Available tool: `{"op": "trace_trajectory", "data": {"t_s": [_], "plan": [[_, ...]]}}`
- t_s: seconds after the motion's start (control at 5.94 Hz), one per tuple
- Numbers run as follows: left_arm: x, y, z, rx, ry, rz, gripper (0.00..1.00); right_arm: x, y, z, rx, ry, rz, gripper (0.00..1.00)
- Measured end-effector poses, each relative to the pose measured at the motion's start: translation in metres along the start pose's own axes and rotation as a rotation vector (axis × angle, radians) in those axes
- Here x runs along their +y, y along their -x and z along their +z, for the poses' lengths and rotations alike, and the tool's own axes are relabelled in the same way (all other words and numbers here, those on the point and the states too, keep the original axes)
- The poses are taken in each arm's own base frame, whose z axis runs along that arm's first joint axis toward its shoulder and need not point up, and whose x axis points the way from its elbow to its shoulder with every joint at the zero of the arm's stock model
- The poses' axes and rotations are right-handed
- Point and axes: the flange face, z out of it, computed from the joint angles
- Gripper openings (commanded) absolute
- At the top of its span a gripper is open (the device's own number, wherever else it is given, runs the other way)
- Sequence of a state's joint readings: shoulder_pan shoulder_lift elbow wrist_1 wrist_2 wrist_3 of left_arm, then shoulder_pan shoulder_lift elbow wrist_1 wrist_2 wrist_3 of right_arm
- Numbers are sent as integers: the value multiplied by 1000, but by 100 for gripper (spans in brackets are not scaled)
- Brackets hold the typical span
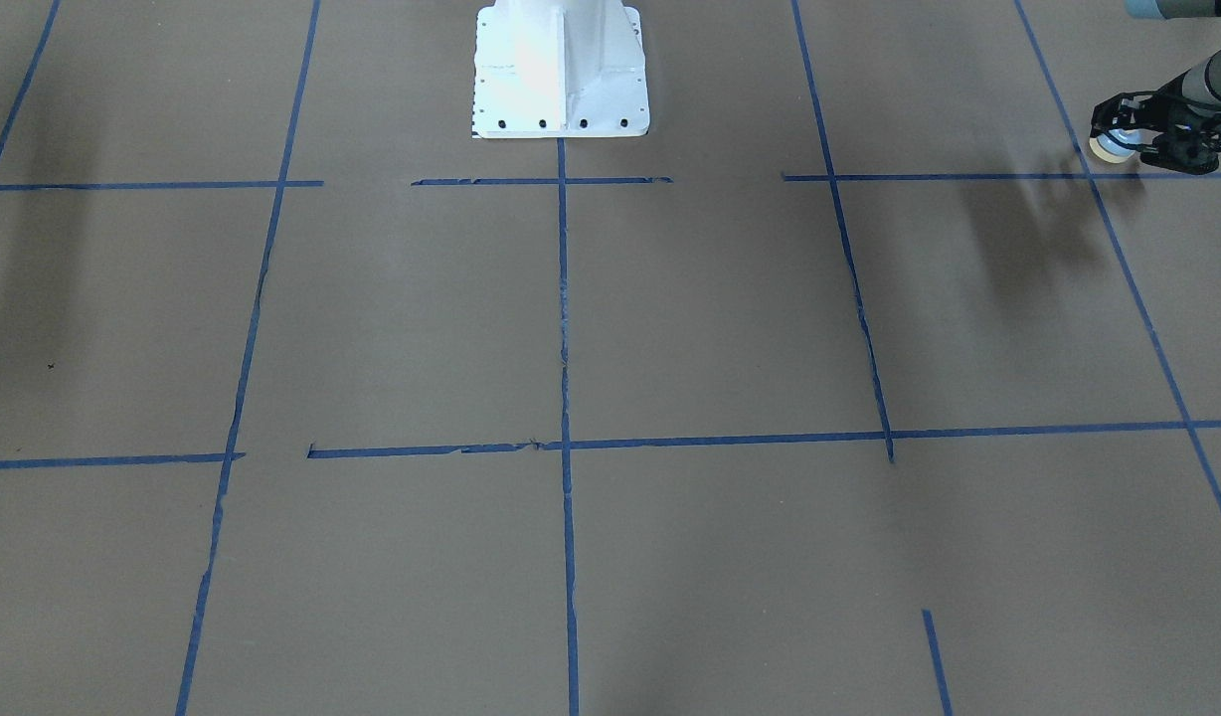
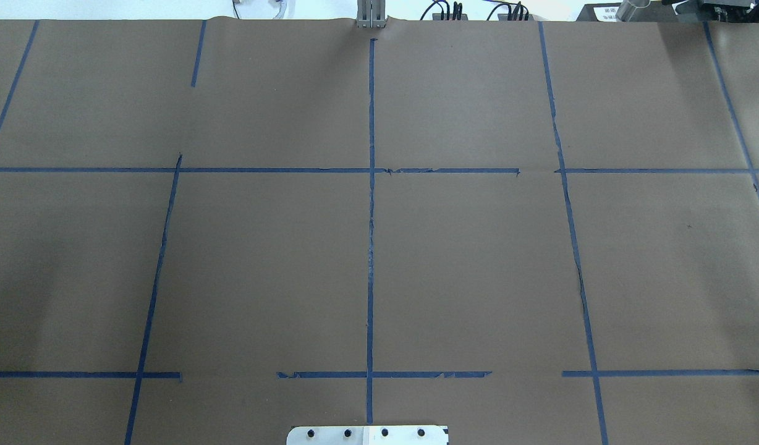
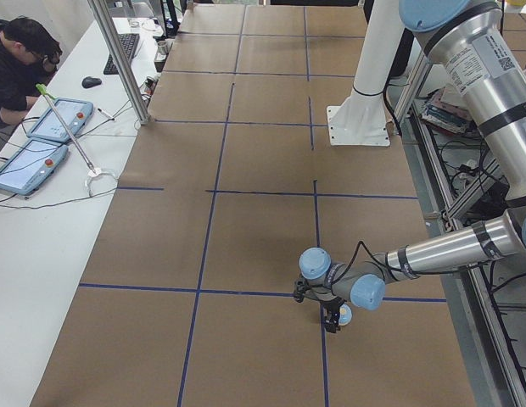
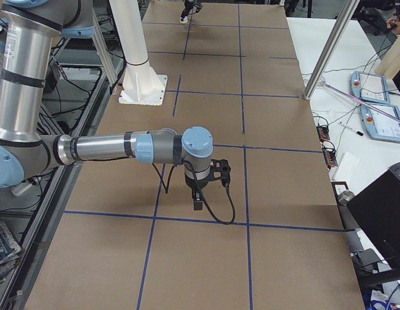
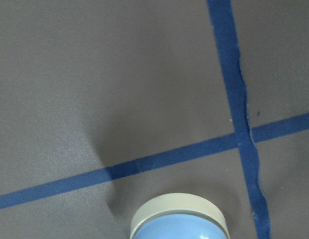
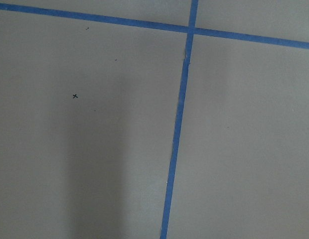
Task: Place and press bell with both arms
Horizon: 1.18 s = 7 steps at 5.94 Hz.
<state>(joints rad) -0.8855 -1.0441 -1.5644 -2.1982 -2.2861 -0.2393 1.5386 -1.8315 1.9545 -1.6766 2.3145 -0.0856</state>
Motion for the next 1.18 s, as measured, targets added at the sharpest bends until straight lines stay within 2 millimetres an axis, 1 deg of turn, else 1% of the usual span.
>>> {"op": "trace_trajectory", "data": {"t_s": [0.17,0.34,0.5,0.67,0.84,1.01,1.18], "plan": [[-4,1,3,-13,3,5,95,0,0,0,0,-1,-1,100],[-6,0,5,-17,5,10,67,-1,1,-1,0,-2,-1,100],[-6,-1,6,-18,8,14,43,-1,1,-1,0,-3,-2,100],[-6,-2,5,-17,4,20,27,-1,2,-2,0,-4,-3,100],[-6,-2,5,-14,-9,31,13,-1,3,-3,0,-6,-4,100],[-7,-6,0,-7,-33,48,7,-2,4,-4,0,-9,-7,100],[-10,-15,-14,1,-72,62,2,-3,4,-5,-1,-11,-7,100]]}}
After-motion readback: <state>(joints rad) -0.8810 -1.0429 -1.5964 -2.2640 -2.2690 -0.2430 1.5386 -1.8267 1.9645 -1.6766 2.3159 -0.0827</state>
